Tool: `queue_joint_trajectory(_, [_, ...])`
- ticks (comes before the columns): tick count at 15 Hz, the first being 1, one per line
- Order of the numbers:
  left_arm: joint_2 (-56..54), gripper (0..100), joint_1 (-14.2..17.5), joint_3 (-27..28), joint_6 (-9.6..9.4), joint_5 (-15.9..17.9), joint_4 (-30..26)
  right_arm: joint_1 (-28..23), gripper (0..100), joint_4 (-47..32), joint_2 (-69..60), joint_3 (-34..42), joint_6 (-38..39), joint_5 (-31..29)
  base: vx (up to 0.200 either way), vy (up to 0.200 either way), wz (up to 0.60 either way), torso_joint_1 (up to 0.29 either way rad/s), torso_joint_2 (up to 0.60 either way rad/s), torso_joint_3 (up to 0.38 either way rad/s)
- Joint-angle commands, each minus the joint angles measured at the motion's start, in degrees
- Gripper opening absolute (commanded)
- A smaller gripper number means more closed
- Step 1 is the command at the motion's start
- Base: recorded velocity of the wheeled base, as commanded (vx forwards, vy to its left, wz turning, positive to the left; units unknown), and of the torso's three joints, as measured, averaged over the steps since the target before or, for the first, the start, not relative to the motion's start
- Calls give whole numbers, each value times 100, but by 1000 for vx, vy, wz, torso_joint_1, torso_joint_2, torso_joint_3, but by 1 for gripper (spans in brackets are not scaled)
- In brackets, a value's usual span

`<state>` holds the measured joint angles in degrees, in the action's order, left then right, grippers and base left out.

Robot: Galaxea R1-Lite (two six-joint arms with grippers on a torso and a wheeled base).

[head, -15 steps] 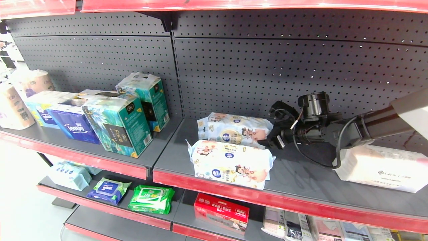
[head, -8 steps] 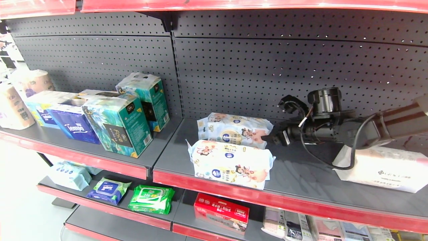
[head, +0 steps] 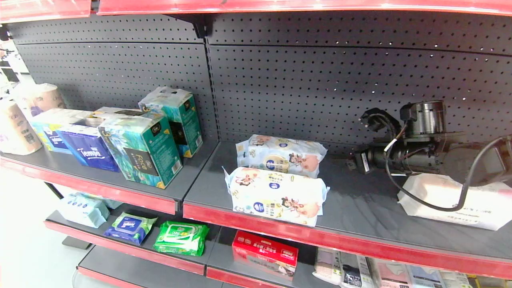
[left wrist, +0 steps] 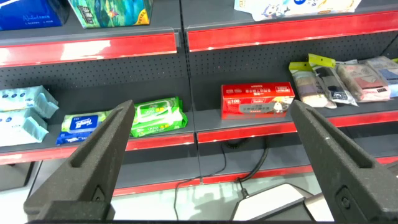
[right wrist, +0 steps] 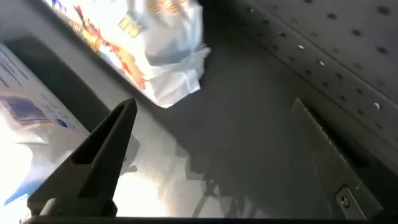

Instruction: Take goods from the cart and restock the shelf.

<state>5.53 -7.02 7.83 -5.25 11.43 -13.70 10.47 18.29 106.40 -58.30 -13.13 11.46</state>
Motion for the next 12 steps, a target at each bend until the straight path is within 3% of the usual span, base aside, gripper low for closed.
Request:
queue_joint_trajectory(1, [9, 100, -1, 0, -2, -1, -1, -45, 100, 96, -234, 178, 65, -30, 0, 0, 0, 0, 0, 0])
queue_joint_trajectory(6, [9, 100, -1, 0, -11, -1, -1, -80, 100, 641, -779, 987, 109, -100, 0, 0, 0, 0, 0, 0])
queue_joint_trajectory(12, [9, 100, -1, 0, -2, -10, -1, -10, 100, 668, -1561, 1866, 478, -425, 0, 0, 0, 0, 0, 0])
